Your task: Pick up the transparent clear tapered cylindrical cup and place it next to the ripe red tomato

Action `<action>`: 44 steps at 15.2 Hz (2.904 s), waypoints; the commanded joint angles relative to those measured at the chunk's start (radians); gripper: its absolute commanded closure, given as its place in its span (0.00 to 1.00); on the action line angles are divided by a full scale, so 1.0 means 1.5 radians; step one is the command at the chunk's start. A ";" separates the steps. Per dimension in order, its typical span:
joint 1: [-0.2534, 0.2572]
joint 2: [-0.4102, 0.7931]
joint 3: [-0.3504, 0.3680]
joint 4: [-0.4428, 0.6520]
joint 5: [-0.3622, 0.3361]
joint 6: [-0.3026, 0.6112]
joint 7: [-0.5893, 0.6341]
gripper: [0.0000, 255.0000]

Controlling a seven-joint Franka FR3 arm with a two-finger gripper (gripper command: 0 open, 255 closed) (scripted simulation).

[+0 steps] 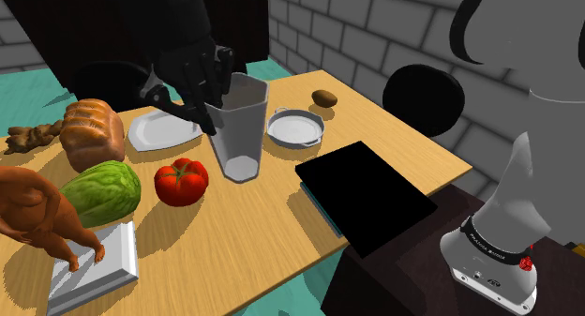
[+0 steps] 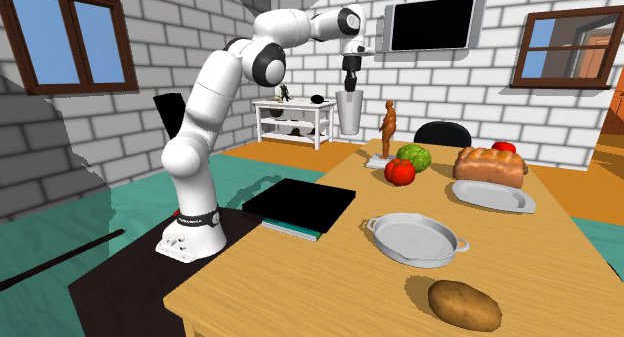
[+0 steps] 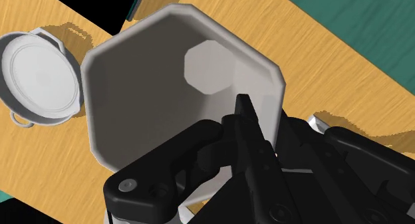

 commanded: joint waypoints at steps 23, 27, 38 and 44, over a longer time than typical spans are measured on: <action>-0.081 -0.055 0.004 -0.306 0.033 0.249 0.017 1.00; -0.085 -0.053 0.003 -0.339 0.030 0.284 0.022 1.00; -0.089 -0.032 -0.006 -0.412 0.013 0.371 0.037 1.00; -0.088 -0.024 -0.009 -0.427 0.007 0.391 0.042 1.00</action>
